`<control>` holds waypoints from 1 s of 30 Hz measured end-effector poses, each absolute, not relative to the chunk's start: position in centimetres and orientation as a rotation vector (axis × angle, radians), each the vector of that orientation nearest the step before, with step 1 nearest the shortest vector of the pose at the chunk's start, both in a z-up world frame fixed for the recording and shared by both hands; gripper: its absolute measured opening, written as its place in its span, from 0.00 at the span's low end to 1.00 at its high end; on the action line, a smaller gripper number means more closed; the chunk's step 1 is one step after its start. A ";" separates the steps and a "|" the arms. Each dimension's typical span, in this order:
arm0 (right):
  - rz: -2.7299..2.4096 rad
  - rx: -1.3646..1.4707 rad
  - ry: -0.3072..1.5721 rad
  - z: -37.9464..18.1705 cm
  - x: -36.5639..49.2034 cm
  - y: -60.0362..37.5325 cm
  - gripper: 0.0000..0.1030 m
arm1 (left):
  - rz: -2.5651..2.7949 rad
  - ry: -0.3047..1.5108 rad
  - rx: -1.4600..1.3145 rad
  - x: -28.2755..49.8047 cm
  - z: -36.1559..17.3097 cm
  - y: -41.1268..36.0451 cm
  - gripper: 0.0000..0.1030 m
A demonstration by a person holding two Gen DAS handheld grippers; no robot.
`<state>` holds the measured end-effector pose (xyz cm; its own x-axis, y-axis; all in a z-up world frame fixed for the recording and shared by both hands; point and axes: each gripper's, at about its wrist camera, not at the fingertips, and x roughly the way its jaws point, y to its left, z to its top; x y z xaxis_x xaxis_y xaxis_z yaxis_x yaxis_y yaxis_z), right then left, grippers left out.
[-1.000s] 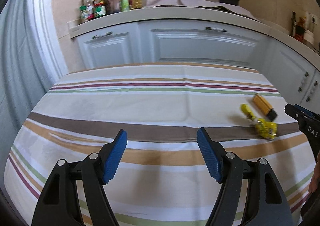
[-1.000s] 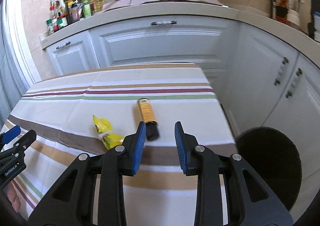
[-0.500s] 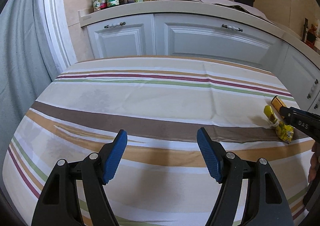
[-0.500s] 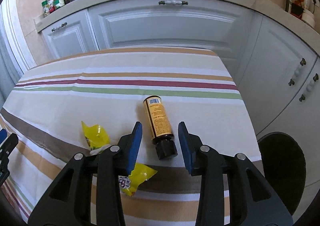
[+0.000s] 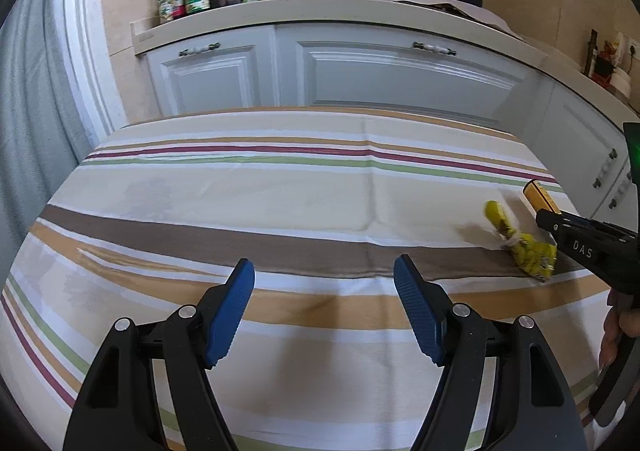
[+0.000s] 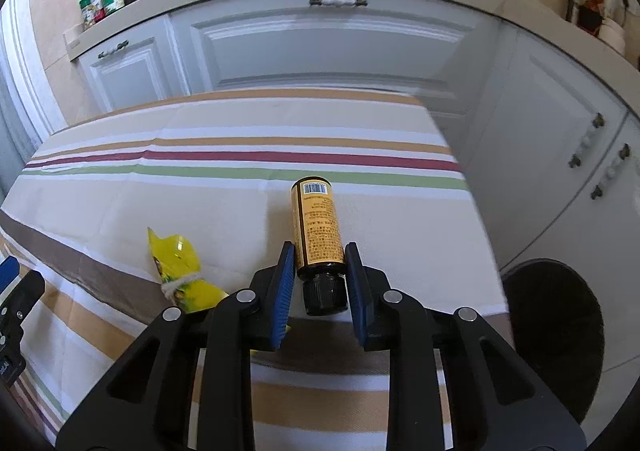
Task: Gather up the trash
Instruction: 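Grasp the brown yellow-labelled bottle with the right tool, then carry the bottle over the bin with the right tool while left grasps the yellow wrapper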
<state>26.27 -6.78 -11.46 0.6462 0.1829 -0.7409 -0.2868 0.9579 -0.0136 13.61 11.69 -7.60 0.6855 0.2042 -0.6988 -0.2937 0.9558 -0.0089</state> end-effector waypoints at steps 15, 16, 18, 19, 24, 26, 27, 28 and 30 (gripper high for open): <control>0.073 -0.079 0.754 -10.3 22.4 -16.2 0.24 | 0.108 0.773 -0.070 16.1 -7.3 3.5 0.68; 0.063 -0.075 0.752 -10.2 22.2 -16.8 0.24 | 0.099 0.775 -0.064 16.3 -7.3 3.0 0.68; 0.041 -0.069 0.745 -10.2 21.9 -17.9 0.24 | 0.080 0.782 -0.056 16.9 -7.5 2.1 0.68; 0.030 -0.066 0.742 -10.1 21.8 -18.5 0.24 | 0.073 0.785 -0.054 17.2 -7.5 1.6 0.68; -0.001 -0.048 0.731 -10.0 21.4 -20.7 0.24 | 0.058 0.797 -0.031 18.3 -8.0 0.1 0.68; -0.005 -0.044 0.729 -10.0 21.4 -21.2 0.24 | 0.058 0.805 -0.030 18.8 -8.2 -0.3 0.68; -0.006 -0.043 0.728 -10.0 21.4 -21.4 0.24 | 0.058 0.811 -0.032 19.1 -8.3 -0.3 0.68; -0.007 -0.040 0.727 -10.0 21.5 -21.6 0.24 | 0.060 0.816 -0.033 19.4 -8.5 -0.4 0.68; -0.007 -0.034 0.725 -10.0 21.6 -22.0 0.24 | 0.065 0.823 -0.034 19.9 -8.7 -0.5 0.68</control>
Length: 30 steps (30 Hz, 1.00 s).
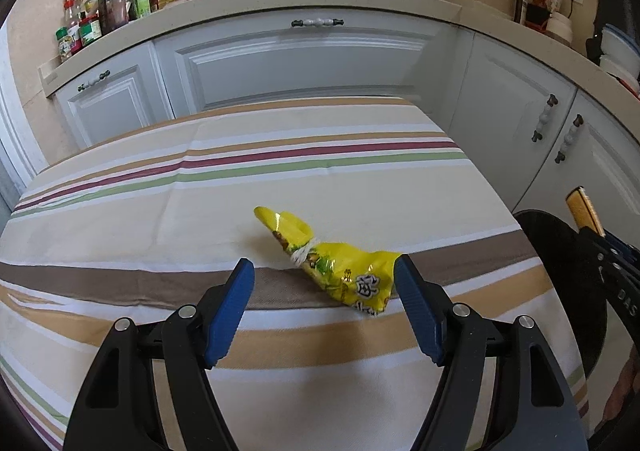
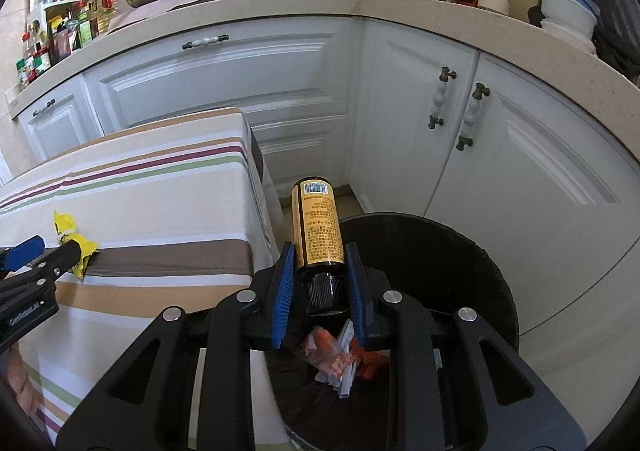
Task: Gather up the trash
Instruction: 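Carry the bottle over the bin with the right tool while left grasps the yellow wrapper, then carry the yellow wrapper over the bin with the left tool while right holds the bottle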
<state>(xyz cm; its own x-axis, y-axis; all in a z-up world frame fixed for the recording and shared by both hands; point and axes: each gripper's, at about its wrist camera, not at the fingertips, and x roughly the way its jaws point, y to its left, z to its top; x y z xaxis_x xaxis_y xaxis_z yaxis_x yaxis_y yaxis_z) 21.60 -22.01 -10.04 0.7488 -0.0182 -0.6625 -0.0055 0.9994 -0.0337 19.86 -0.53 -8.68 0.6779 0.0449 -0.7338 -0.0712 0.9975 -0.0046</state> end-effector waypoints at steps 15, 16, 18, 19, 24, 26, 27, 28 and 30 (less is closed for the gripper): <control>-0.004 -0.027 0.715 -9.9 21.5 -22.5 0.24 | 0.023 0.899 -0.060 21.5 -9.8 0.0 0.57; -0.005 -0.028 0.714 -9.9 21.4 -22.5 0.24 | 0.017 0.897 -0.055 21.4 -9.8 -0.1 0.51; -0.002 -0.028 0.713 -9.9 21.3 -22.4 0.24 | 0.009 0.895 -0.045 21.3 -9.7 -0.2 0.41; -0.001 -0.028 0.713 -9.9 21.3 -22.4 0.24 | 0.006 0.895 -0.041 21.2 -9.7 -0.2 0.40; 0.005 -0.028 0.713 -10.0 21.0 -22.1 0.24 | -0.004 0.892 -0.050 20.8 -9.6 0.2 0.37; 0.006 -0.026 0.710 -9.9 20.8 -22.1 0.24 | -0.006 0.888 -0.040 20.5 -9.6 0.3 0.36; 0.007 -0.025 0.708 -9.9 20.7 -22.0 0.24 | -0.004 0.886 -0.035 20.4 -9.5 0.3 0.36; 0.008 -0.025 0.707 -9.8 20.6 -22.0 0.24 | -0.003 0.884 -0.032 20.3 -9.4 0.4 0.35; 0.011 -0.025 0.707 -9.9 20.4 -21.9 0.24 | -0.003 0.880 -0.028 19.9 -9.2 0.4 0.35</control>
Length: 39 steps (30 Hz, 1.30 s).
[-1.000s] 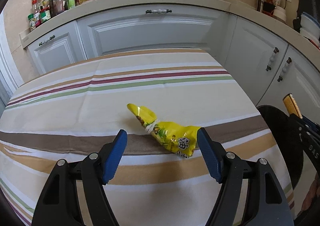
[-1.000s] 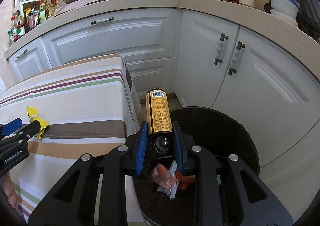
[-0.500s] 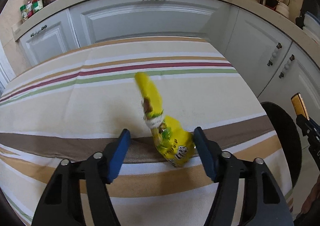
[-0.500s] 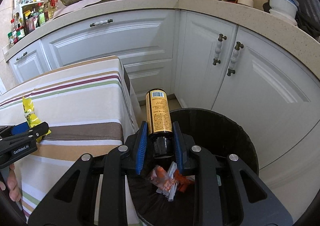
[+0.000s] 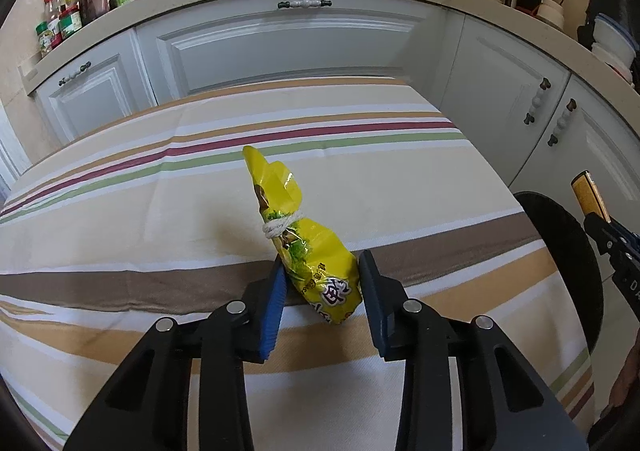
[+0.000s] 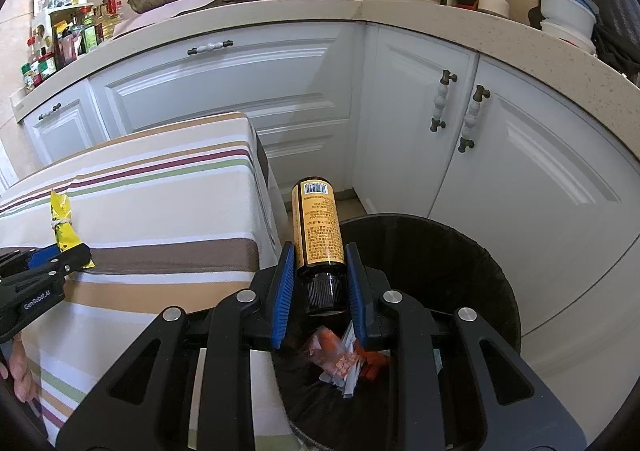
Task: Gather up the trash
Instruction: 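Carry the yellow wrapper over the bin with the left tool while right holds the bottle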
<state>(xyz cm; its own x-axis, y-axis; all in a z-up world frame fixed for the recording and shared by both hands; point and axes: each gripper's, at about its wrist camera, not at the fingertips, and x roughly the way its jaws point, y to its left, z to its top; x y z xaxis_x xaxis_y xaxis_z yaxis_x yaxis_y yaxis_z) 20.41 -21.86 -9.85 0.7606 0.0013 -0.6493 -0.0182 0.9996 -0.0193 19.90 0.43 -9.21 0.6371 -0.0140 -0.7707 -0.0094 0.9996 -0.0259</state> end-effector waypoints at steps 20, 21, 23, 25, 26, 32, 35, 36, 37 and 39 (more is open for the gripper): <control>0.019 -0.006 0.666 -8.2 15.9 -21.6 0.24 | -0.040 0.788 0.022 15.8 -6.3 -1.5 0.35; 0.011 -0.004 0.660 -8.0 15.6 -21.9 0.24 | -0.052 0.781 0.026 15.6 -6.0 -2.0 0.35; -0.004 0.003 0.651 -7.7 15.2 -22.5 0.24 | -0.072 0.770 0.035 15.5 -5.7 -2.8 0.35; -0.020 0.010 0.644 -7.4 14.9 -23.3 0.24 | -0.096 0.759 0.047 15.4 -5.4 -3.9 0.35; -0.030 0.014 0.641 -7.3 14.8 -23.7 0.24 | -0.105 0.756 0.051 15.3 -5.3 -4.3 0.35; -0.092 0.037 0.623 -6.7 14.0 -26.4 0.24 | -0.180 0.730 0.078 14.9 -4.7 -7.5 0.35; -0.121 0.050 0.617 -6.5 13.7 -27.7 0.24 | -0.217 0.717 0.095 14.8 -4.4 -9.3 0.35; -0.129 0.054 0.615 -6.5 13.6 -28.1 0.24 | -0.234 0.711 0.101 14.8 -4.3 -10.0 0.35; -0.140 0.058 0.612 -6.5 13.6 -28.6 0.24 | -0.243 0.706 0.106 14.8 -4.2 -10.5 0.35; -0.158 0.067 0.609 -6.5 13.5 -29.5 0.24 | -0.265 0.693 0.122 14.9 -4.1 -11.7 0.35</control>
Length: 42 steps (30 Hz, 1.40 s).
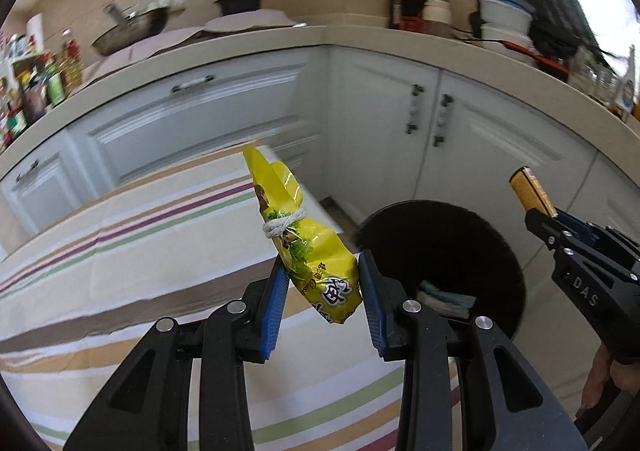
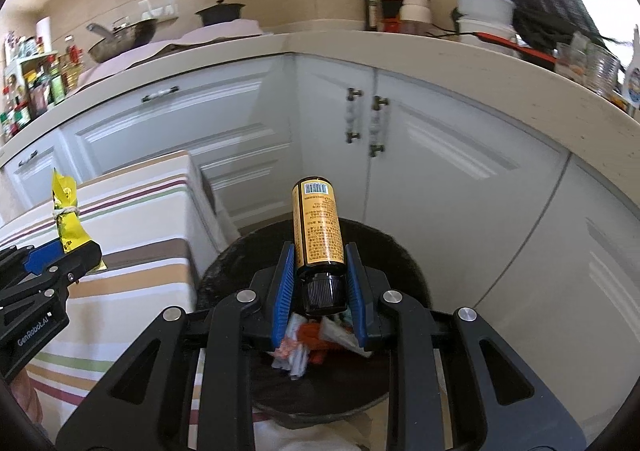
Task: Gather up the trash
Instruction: 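Carry the yellow wrapper over the bin with the left tool while right holds the bottle, then open both tools over the bin to drop the bottle and wrapper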
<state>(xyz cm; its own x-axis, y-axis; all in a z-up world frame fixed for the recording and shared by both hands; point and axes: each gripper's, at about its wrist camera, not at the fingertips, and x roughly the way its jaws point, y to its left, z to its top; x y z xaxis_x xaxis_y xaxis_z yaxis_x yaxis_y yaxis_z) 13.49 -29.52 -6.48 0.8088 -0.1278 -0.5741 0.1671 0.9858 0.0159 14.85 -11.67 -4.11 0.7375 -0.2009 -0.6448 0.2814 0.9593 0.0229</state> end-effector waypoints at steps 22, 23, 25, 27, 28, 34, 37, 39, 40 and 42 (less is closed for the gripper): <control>-0.211 0.118 0.606 -7.7 14.6 -33.4 0.24 | -0.342 0.687 0.165 17.2 -5.4 -17.8 0.36; -0.211 0.119 0.605 -7.8 14.6 -33.5 0.24 | -0.340 0.688 0.162 17.4 -5.5 -17.8 0.36; -0.213 0.121 0.604 -7.8 14.7 -33.6 0.24 | -0.340 0.687 0.162 17.5 -5.6 -17.9 0.36; -0.213 0.120 0.606 -7.8 14.8 -33.6 0.24 | -0.337 0.685 0.162 17.7 -5.7 -18.0 0.36; -0.214 0.121 0.607 -7.9 14.9 -33.7 0.24 | -0.335 0.685 0.160 17.9 -5.7 -18.1 0.36; -0.220 0.135 0.619 -8.6 15.5 -34.0 0.25 | -0.346 0.684 0.169 18.9 -6.0 -18.9 0.40; -0.221 0.153 0.620 -8.8 16.0 -34.3 0.36 | -0.343 0.689 0.165 19.3 -6.1 -19.1 0.44; -0.225 0.155 0.618 -8.9 16.2 -34.4 0.37 | -0.337 0.688 0.169 19.5 -6.2 -19.2 0.49; -0.225 0.155 0.618 -8.9 16.3 -34.3 0.38 | -0.335 0.688 0.172 19.5 -6.2 -19.2 0.51; -0.229 0.150 0.615 -8.8 16.3 -34.3 0.38 | -0.333 0.690 0.170 19.6 -6.3 -19.1 0.51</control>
